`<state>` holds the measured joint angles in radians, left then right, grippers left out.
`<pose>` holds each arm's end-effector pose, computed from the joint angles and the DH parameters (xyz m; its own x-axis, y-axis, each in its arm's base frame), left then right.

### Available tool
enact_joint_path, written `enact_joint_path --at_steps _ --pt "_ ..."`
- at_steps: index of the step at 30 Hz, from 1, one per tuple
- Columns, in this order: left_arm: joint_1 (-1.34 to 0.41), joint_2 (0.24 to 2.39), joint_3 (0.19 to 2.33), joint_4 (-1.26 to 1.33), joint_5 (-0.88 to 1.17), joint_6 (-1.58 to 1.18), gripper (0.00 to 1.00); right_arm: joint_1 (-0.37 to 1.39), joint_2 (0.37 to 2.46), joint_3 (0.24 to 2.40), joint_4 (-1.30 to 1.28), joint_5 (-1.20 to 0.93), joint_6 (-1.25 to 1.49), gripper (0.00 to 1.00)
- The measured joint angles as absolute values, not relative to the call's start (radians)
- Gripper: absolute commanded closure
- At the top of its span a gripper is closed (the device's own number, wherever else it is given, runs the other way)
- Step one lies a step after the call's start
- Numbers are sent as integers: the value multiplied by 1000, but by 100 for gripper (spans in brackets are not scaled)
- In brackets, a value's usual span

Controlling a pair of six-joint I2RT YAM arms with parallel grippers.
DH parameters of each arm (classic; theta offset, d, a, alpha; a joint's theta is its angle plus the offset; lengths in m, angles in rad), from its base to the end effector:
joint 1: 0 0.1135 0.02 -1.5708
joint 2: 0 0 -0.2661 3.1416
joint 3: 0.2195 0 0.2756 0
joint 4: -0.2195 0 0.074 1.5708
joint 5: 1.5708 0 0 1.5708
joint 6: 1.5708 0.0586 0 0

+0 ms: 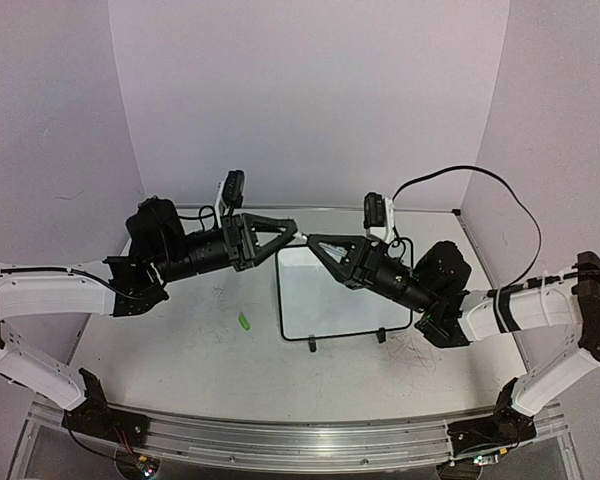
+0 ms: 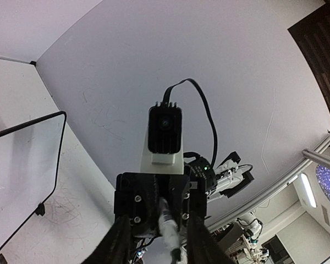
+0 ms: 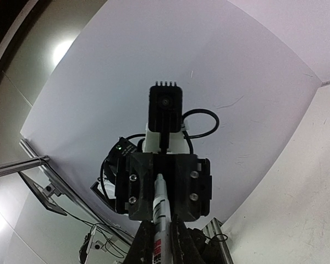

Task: Write a sentence on the whiteboard
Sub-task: Pass from the left arm to the right, then hold the whiteboard at the center of the board.

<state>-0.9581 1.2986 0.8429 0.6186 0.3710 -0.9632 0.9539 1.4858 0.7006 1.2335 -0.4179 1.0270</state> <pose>0.1801 -0.2931 0.3262 -0.7416 -0.2755 -0.6116 0.6293 0.0299 -0.7766 0.1802 0.2952 0.2862 -0.6893 0.3801 -0.6168 -0.7097 -0.1833 0.6802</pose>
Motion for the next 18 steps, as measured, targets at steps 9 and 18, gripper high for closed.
enact_joint_path --at_steps 9,18 --pt "-932 1211 678 554 348 -943 22 912 1435 576 1179 -436 986 100" --pt "-885 1063 640 343 230 -866 18 902 1071 495 712 -280 826 100"
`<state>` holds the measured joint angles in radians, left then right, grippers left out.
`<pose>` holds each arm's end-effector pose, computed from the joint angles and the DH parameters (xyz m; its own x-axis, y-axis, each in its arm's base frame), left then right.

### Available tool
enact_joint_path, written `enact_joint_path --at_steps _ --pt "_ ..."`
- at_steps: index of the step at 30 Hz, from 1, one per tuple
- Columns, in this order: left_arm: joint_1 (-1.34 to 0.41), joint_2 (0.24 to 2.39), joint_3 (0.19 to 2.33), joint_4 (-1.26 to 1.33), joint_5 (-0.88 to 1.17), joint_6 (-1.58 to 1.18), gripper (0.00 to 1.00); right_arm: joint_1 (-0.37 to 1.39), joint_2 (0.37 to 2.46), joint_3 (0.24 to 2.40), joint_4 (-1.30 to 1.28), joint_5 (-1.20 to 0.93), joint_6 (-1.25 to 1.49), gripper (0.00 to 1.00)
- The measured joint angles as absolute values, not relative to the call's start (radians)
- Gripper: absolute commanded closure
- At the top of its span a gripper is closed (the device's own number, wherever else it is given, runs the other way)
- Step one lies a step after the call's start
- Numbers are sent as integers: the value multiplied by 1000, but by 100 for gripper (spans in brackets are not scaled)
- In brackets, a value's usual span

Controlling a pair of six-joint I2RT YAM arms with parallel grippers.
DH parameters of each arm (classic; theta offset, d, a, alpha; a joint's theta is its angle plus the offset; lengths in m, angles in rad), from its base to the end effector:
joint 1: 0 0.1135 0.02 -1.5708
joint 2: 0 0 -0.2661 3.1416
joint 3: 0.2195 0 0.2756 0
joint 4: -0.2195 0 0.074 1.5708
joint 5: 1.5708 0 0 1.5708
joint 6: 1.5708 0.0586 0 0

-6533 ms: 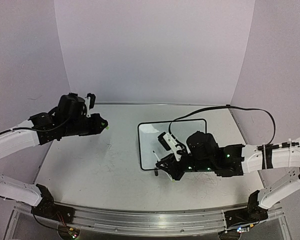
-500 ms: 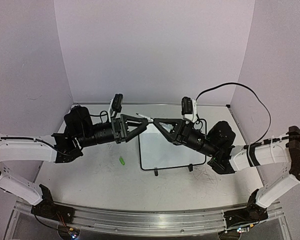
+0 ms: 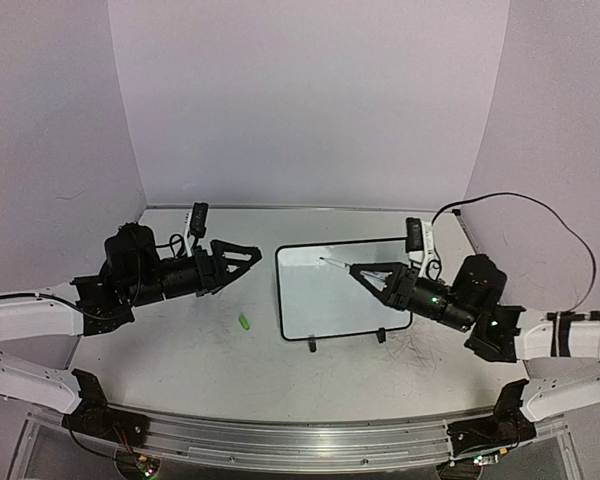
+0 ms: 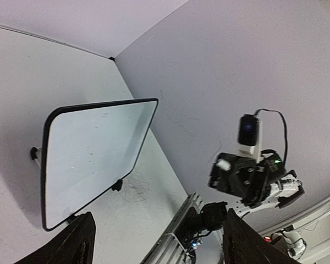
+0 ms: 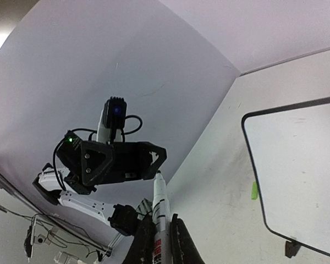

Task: Write a sentence on the whiteboard
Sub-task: Hold the whiteboard at the center of the board.

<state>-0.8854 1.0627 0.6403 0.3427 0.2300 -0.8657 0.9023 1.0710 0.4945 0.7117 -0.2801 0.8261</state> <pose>0.1739 -0.2338 0.2800 -0.7162 -0.2954 -0.6322 0.5434 0.3323 -0.7709 0.1607 0.2296 0.2683 -0.6228 0.3516 -0.6990 -0.6876 0.1802 0.7033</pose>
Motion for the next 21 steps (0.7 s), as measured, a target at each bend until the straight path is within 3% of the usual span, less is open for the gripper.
enact_joint_path --at_steps 9,15,21 --pt "-861 1055 727 22 70 -720 12 899 598 350 499 -15 747 100" --pt "-798 1094 810 -82 51 -631 10 896 592 405 254 106 646 100" --pt "-649 1206 874 -117 178 -577 9 893 777 632 96 133 527 100"
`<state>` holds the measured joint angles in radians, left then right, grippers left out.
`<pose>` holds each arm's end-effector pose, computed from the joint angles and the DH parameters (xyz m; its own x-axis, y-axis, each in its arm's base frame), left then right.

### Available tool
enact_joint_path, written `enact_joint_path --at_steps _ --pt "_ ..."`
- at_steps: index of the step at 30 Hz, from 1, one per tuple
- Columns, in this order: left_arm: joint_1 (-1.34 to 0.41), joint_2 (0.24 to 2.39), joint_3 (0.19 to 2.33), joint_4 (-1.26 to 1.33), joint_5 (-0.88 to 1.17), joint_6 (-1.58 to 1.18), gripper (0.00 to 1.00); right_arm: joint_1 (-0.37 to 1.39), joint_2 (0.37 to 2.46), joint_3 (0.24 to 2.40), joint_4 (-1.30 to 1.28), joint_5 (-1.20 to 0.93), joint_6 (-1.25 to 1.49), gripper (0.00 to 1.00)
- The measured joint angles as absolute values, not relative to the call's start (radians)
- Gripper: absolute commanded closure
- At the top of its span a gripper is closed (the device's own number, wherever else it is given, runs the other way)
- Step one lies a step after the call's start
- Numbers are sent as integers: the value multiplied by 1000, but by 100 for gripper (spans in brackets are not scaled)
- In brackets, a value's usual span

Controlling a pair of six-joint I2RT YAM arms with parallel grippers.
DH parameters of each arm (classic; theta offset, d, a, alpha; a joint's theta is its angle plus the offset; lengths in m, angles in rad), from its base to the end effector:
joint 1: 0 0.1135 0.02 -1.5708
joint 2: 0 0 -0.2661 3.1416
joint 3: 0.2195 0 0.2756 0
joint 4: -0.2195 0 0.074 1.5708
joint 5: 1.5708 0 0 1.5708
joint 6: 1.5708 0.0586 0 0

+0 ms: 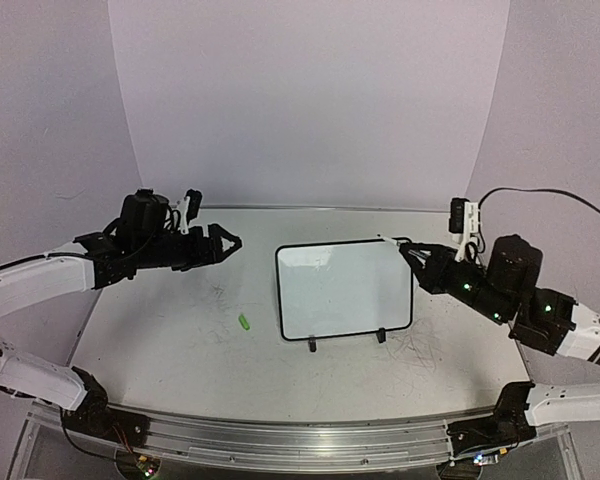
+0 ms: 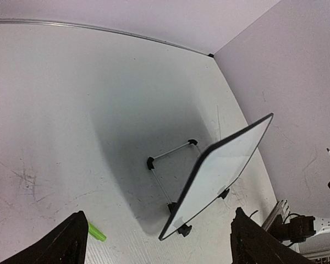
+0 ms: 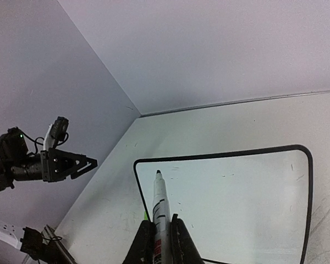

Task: Write a sentence on the whiteboard
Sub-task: Hold the whiteboard at the center of the board.

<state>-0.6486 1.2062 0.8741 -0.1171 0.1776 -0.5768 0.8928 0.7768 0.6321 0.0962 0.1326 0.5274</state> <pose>0.2468 -0.2001 0.2740 -0.6835 -0.1555 -0.7132 0.4160 0.7200 -0.5555 0.1547 0.1797 0.3142 -0.3731 0.3321 -0.8663 -0.5802 0.6451 0.4972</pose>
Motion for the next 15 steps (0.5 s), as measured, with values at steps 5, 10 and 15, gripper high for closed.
enact_joint_path --at_steps 5,10,15 --pt "-548 1319 914 -120 332 -547 14 917 947 731 40 120 432 100" --pt "-543 1423 929 -44 479 -523 19 1055 1102 809 -6 165 347 100" --pt "-544 1497 934 33 567 -505 20 1133 1207 865 -17 186 287 100"
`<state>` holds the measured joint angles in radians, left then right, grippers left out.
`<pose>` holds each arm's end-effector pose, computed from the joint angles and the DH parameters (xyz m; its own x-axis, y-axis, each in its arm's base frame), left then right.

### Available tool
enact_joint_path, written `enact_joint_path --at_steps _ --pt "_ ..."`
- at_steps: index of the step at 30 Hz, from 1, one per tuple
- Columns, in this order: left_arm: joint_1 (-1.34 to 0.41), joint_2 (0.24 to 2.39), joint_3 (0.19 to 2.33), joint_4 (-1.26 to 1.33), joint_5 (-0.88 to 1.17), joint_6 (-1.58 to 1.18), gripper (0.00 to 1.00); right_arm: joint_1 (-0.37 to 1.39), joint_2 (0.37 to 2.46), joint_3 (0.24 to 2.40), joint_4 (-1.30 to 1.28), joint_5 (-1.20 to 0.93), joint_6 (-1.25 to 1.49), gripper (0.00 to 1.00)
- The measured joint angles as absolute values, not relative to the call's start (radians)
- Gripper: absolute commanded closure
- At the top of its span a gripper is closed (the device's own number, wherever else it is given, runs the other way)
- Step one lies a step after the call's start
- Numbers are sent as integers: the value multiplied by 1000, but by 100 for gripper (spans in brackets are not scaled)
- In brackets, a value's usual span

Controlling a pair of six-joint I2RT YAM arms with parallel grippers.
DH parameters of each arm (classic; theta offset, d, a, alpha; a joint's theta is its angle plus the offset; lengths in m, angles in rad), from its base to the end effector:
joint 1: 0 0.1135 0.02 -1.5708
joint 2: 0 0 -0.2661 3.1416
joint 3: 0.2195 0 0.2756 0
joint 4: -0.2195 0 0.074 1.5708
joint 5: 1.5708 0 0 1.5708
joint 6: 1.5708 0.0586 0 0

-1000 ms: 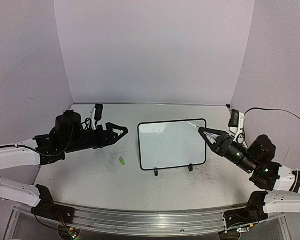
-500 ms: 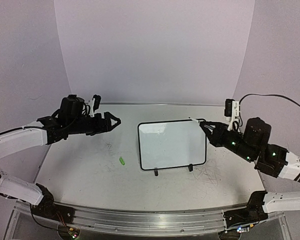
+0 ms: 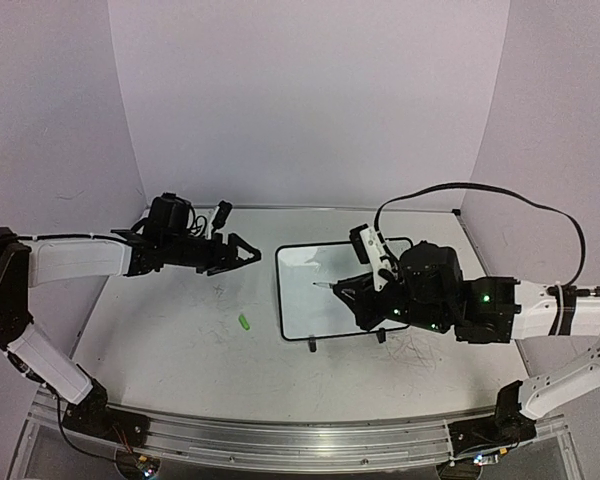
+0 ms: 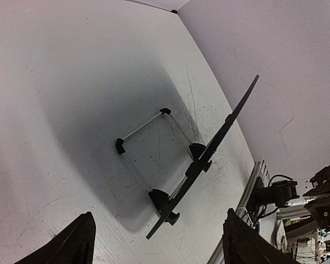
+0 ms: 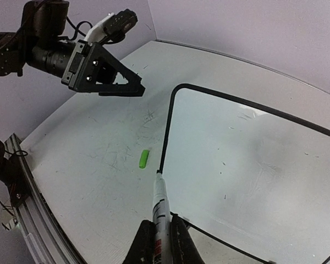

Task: Write a sentence on the whiteboard
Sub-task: Hold the whiteboard at the center of the board.

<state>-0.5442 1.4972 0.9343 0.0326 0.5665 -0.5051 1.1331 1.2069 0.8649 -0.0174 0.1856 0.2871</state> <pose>0.2972 -0.2166 0.2237 -0.7817 -0.0042 -0.6236 0.5195 0.5487 -0.6550 0.1463 0.2871 0.2822 -0.3743 -0.1432 -0.9162 -0.7413 0.6398 0.2028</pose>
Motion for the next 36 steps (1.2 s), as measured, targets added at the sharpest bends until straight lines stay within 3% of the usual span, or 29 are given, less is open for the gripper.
enact_joint_path --at_steps 17,24,36 --pt "-540 1667 983 169 785 -429 34 1146 1318 914 10 242 209 100" --pt "-540 1727 1019 236 870 -463 56 1151 1432 968 52 295 189 100" --pt "-540 1803 1082 281 923 -466 71 1151 1562 1005 137 361 153 100"
